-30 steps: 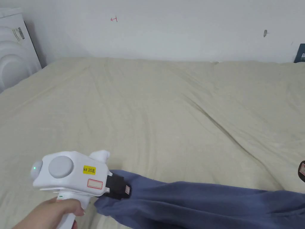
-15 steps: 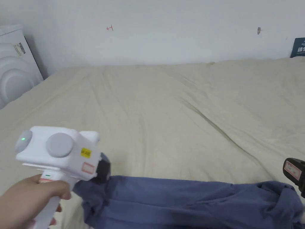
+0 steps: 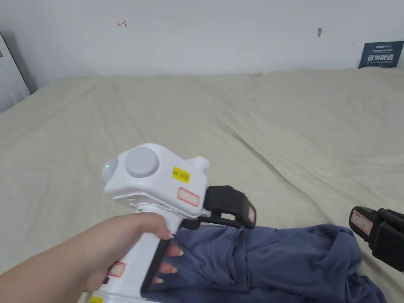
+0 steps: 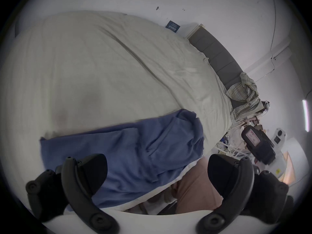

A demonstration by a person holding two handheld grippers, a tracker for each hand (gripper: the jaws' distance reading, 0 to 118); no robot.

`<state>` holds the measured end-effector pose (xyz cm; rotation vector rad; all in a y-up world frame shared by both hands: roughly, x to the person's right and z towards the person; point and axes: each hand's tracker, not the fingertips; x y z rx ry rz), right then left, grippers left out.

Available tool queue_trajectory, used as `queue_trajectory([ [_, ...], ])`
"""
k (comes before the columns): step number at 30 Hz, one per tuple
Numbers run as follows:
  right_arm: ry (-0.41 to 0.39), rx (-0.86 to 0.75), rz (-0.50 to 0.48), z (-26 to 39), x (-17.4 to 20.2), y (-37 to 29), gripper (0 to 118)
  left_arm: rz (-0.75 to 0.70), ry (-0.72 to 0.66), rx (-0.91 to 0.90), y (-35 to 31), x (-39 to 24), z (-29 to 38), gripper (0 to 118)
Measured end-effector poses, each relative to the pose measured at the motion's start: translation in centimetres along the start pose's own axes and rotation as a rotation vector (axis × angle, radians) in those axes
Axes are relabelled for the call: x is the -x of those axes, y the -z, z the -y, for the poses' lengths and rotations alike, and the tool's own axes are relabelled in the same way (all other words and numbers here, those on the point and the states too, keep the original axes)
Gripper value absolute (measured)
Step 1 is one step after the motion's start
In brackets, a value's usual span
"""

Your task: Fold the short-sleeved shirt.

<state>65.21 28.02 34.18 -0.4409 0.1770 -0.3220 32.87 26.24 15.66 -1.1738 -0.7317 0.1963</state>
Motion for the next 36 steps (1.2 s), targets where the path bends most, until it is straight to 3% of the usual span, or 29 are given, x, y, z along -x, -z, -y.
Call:
queue_trajectory([
  [1,0.004,0.01,-0.004,0.0,-0.1,0.3,0,-0.041,0.019,-0.008,-0.9,0.9,0.3,115],
  [5,0.005,0.03,-0.012,0.3,-0.1,0.7,0,-0.264,0.021,-0.047,-2.6,4.6,2.0,78],
  [7,0.002,0.045,-0.017,0.9,-0.9,0.6,0,-0.288,-0.056,-0.061,-1.8,6.2,2.8,0],
  [10,-0.008,0.066,-0.02,1.3,-1.0,0.8,0,-0.132,-0.075,0.002,0.4,6.8,2.9,0],
  [16,-0.012,0.092,-0.01,1.2,-0.4,0.4,0,-0.102,0.045,0.08,6.3,2.8,3.0,0],
  [20,-0.058,0.105,0.006,1.3,0.4,0.4,0,-0.096,0.125,0.078,8.0,-0.2,3.3,0],
  [26,-0.044,0.108,-0.013,1.6,0.7,1.0,0,0.39,0.036,0.075,7.3,-2.0,3.8,0],
  [31,-0.032,0.097,-0.024,1.1,0.7,1.0,0,0.234,0.004,-0.039,2.2,1.3,4.2,0],
  [36,-0.042,0.083,-0.015,0.7,0.4,1.2,0,0.077,-0.184,-0.122,-3.6,11.1,5.9,0],
])
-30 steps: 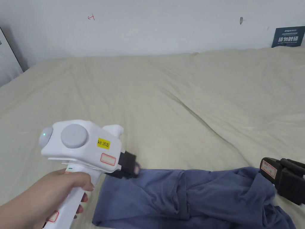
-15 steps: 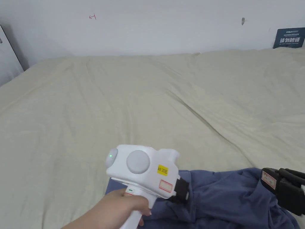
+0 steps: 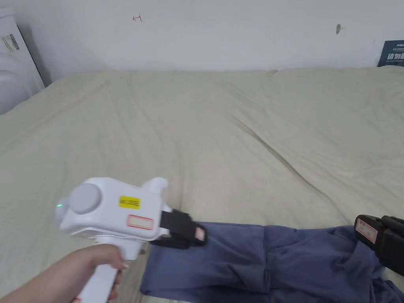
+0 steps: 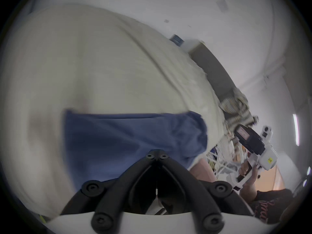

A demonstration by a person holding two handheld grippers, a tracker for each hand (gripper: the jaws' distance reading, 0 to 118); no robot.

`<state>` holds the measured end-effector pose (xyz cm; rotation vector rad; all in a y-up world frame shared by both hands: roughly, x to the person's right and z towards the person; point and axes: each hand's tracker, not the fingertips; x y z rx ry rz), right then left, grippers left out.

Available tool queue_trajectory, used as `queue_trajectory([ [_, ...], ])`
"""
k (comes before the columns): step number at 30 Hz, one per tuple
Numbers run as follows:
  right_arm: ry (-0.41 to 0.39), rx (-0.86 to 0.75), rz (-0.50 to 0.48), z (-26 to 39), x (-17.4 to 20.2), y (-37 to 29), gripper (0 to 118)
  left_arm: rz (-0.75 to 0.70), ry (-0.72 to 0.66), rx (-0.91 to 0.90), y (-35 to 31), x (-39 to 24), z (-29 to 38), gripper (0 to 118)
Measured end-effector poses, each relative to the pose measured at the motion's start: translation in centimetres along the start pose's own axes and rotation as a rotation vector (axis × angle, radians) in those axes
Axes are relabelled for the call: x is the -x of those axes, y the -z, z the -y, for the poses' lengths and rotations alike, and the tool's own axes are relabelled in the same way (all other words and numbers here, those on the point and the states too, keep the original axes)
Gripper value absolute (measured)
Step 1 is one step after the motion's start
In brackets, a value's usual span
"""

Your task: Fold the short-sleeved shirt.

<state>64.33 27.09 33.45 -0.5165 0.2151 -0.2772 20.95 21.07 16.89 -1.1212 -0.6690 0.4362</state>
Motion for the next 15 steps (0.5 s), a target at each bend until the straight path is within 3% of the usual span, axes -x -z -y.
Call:
queue_trajectory([
  [2,-0.001,0.002,-0.002,-0.2,0.0,0.2,0,0.022,-0.054,0.039,-1.5,3.2,0.1,0],
  [3,-0.01,0.006,-0.001,-0.3,0.0,0.3,0,0.036,-0.07,0.033,-2.1,4.6,0.4,7],
  [6,-0.02,0.003,0.003,-0.4,0.3,0.5,0,0.105,-0.109,0.038,-2.0,6.9,1.4,102],
  [7,-0.014,0.005,0.001,-0.5,0.3,0.5,0,0.158,-0.123,0.028,-1.7,7.7,1.7,118],
  [12,-0.039,-0.007,0.038,-0.8,0.9,0.4,0,0.313,-0.262,0.0,1.7,11.0,2.2,118],
  [15,-0.068,-0.007,0.055,-0.9,1.1,0.4,0,0.462,-0.26,-0.023,3.7,10.8,2.1,118],
])
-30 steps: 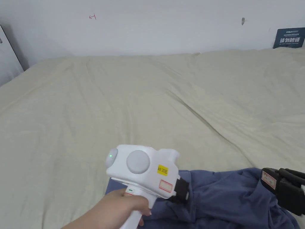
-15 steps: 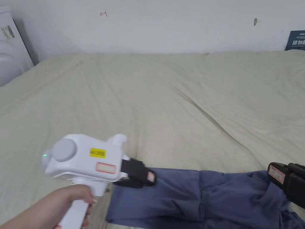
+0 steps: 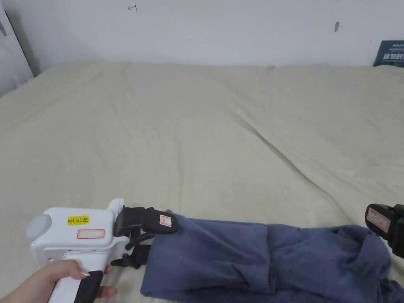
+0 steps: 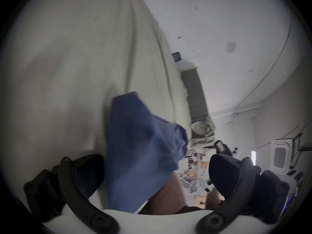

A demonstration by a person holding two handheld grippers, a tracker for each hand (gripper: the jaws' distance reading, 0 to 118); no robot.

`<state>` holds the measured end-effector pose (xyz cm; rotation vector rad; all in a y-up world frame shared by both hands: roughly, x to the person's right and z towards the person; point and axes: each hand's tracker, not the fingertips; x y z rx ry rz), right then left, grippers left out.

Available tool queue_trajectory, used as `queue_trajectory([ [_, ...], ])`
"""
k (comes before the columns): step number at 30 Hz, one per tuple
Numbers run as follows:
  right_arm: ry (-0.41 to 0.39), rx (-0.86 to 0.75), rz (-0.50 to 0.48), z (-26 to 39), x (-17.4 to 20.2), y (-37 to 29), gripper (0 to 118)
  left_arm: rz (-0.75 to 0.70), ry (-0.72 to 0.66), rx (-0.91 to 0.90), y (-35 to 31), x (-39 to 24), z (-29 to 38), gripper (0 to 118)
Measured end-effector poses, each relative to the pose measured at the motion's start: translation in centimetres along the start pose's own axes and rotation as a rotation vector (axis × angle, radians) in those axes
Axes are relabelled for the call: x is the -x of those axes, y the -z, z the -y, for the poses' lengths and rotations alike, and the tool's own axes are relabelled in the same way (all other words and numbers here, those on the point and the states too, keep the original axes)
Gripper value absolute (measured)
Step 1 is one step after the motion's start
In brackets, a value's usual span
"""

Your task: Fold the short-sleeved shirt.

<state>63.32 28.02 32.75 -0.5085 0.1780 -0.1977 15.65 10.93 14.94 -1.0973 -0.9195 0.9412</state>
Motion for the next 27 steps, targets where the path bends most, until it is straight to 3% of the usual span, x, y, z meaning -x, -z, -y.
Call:
queue_trajectory([
  [3,-0.017,0.006,0.003,-0.2,0.6,0.2,0,-0.022,-0.016,0.025,2.5,-0.7,0.2,118],
  [7,-0.009,0.016,-0.006,-0.3,0.9,0.6,0,-0.206,0.144,0.061,2.7,-2.3,-0.4,114],
  [8,-0.007,0.02,-0.013,-0.3,0.9,0.6,0,-0.25,0.181,0.061,2.5,-3.0,-0.4,103],
  [9,-0.007,0.022,-0.017,-0.2,1.0,0.8,0,-0.32,0.205,0.062,2.3,-4.0,-0.1,79],
  [10,-0.008,0.025,-0.02,-0.3,1.3,0.8,0,-0.393,0.243,0.049,1.9,-4.4,0.0,21],
  [11,-0.011,0.03,-0.023,-0.4,1.9,0.9,0,-0.488,0.277,0.021,1.7,-4.6,0.0,11],
  [13,-0.014,0.038,-0.029,-0.3,2.4,1.1,0,-0.592,0.295,0.034,1.9,-4.8,-0.2,11],
  [15,-0.009,0.036,-0.043,-0.2,2.6,1.1,0,-0.509,0.251,0.047,1.7,-5.3,0.1,11],
  [20,-0.008,0.032,-0.071,-0.2,2.0,1.2,0,-0.753,0.36,0.026,-0.1,-9.1,0.1,11],
  [24,-0.006,0.023,-0.086,-0.1,1.4,1.2,0,-1.031,0.42,-0.028,-3.7,-11.9,-0.7,11],
  [27,0.013,0.014,-0.1,-0.1,1.2,0.9,0,-1.082,0.4,-0.064,-5.4,-13.8,-0.7,11],
])
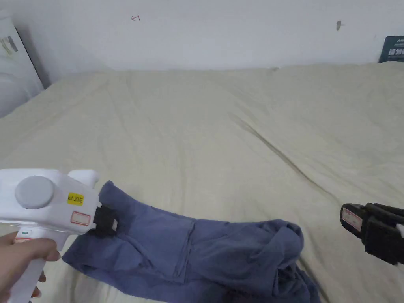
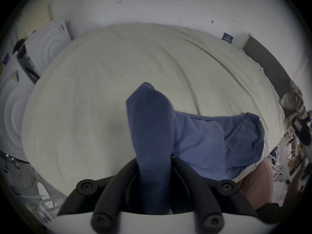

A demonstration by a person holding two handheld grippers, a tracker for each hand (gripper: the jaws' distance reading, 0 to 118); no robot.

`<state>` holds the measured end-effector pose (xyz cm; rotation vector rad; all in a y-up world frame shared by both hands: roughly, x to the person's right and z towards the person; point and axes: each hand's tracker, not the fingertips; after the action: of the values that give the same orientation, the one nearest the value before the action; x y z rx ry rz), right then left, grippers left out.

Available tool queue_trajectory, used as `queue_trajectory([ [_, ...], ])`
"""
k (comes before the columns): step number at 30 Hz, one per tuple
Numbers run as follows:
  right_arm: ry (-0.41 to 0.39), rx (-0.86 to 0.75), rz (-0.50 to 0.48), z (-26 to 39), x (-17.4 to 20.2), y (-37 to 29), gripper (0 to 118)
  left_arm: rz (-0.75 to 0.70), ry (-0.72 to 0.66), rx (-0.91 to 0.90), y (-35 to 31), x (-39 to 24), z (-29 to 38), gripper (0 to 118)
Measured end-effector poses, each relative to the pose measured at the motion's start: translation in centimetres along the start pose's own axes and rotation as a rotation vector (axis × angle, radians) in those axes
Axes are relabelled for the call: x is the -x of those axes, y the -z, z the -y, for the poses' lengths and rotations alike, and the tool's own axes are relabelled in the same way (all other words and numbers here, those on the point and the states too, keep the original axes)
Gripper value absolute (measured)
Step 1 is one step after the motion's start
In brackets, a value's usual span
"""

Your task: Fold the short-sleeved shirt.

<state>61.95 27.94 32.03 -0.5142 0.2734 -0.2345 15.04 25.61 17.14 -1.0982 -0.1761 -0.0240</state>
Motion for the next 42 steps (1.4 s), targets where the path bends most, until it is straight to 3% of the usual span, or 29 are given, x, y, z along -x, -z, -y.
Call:
queue_trajectory([
  [2,0.006,-0.004,-0.003,0.1,-0.2,-0.2,0,0.017,0.0,0.002,-1.4,-1.5,0.0,11],
  [6,0.021,-0.012,-0.005,0.4,-1.3,-0.8,0,0.282,-0.072,0.01,-1.8,-7.1,-1.1,11],
  [13,0.058,-0.043,0.013,0.8,-2.6,-3.2,0,0.601,-0.046,0.136,4.4,-20.0,-3.7,15],
  [17,0.079,-0.062,0.04,1.2,-3.8,-4.6,0,0.789,-0.037,0.222,7.2,-24.6,-3.7,48],
  [19,0.095,-0.065,0.049,1.3,-4.4,-5.1,0,0.872,-0.061,0.273,7.4,-25.4,-3.5,110],
  [20,0.106,-0.067,0.05,1.4,-4.9,-5.3,0,0.887,-0.077,0.249,6.8,-25.2,-3.4,118],
  [24,0.113,-0.075,0.064,1.5,-5.8,-5.4,0,0.787,-0.079,0.132,3.7,-22.0,-3.1,118],
  [27,0.138,-0.076,0.057,1.7,-6.5,-5.2,0,0.634,-0.061,0.042,2.0,-20.0,-3.2,118],
  [29,0.15,-0.076,0.055,1.9,-6.7,-4.9,0,0.584,-0.006,0.01,1.6,-19.3,-2.5,113],
  [30,0.154,-0.074,0.057,1.9,-6.8,-4.8,0,0.582,0.007,-0.007,1.7,-19.9,-2.4,96],
  [32,0.158,-0.07,0.056,2.0,-6.7,-4.6,0,0.561,-0.002,0.01,2.6,-20.7,-1.9,13],
  [33,0.16,-0.068,0.054,2.1,-6.7,-4.5,0,0.559,-0.008,0.024,3.3,-21.2,-1.7,3],
  [35,0.161,-0.066,0.053,2.1,-6.6,-4.5,0,0.625,-0.001,0.078,5.8,-22.4,-2.0,3],
  [39,0.155,-0.06,0.058,2.2,-6.3,-4.8,0,0.563,0.119,0.14,9.6,-27.4,-1.4,3],
  [42,0.237,-0.045,-0.002,1.9,-6.4,-5.3,0,0.506,0.132,0.168,12.6,-30.0,-0.6,3],
])
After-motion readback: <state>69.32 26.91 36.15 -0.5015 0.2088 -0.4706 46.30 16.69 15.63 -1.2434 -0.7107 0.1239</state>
